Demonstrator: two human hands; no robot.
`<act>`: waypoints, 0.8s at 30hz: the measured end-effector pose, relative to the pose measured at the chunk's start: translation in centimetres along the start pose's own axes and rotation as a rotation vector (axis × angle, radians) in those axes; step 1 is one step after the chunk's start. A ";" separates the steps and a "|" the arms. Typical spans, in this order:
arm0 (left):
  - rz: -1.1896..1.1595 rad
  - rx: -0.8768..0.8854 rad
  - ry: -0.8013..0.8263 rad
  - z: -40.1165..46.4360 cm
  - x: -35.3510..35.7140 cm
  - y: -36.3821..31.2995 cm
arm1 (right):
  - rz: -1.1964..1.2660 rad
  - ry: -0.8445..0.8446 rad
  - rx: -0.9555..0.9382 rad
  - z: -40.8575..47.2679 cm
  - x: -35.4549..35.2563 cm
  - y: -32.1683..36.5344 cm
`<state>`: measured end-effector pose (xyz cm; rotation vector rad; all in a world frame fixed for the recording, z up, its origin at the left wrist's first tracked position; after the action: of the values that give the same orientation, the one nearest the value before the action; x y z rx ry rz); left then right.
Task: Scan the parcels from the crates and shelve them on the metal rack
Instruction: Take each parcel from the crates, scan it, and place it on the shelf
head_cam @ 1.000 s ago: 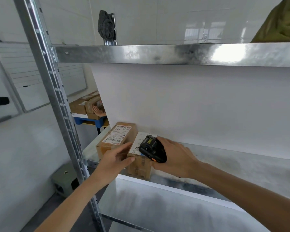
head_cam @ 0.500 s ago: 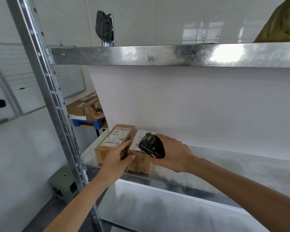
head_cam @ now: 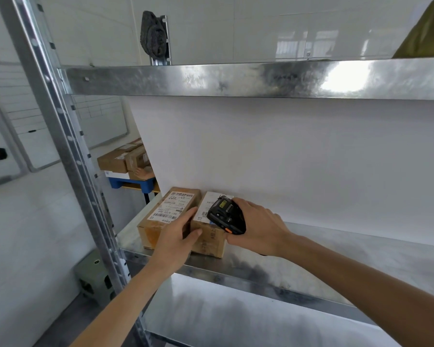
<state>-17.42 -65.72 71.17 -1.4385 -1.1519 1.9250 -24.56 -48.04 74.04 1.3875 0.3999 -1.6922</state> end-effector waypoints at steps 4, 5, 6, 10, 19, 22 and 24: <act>0.016 -0.035 -0.007 0.6 0.4 0.4 | -0.003 -0.003 0.002 0.3 -0.1 -0.4; 0.026 -0.040 -0.014 0.7 0.4 0.4 | -0.004 -0.002 0.002 0.4 -0.1 -0.5; 0.034 -0.044 -0.023 0.7 0.4 0.3 | -0.005 -0.002 0.002 0.4 -0.1 -0.5; 0.025 -0.056 -0.034 0.8 0.5 0.3 | -0.009 0.005 0.010 0.6 0.0 -0.7; -0.039 -0.034 -0.015 -0.4 -0.8 -0.4 | -0.105 0.059 -0.056 -1.5 -1.9 0.8; -0.074 -0.022 -0.001 -1.4 -1.5 -1.0 | -0.157 0.059 -0.101 -2.6 -3.2 2.2; -0.052 0.028 -0.011 -2.4 -2.0 -1.4 | -0.182 0.051 -0.130 -3.4 -4.0 3.3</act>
<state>-14.62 -65.70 73.23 -1.3717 -1.1514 1.9078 -19.94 -45.71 77.48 1.3330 0.6707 -1.7454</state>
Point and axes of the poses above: each hand's wrist, its own z-axis towards the middle knuckle, its own x-axis out of the palm, y = z × x, the point moved 8 cm from there along z, towards the middle knuckle, and after that the axes turned 15 degrees about -x, right-handed, at the moved point
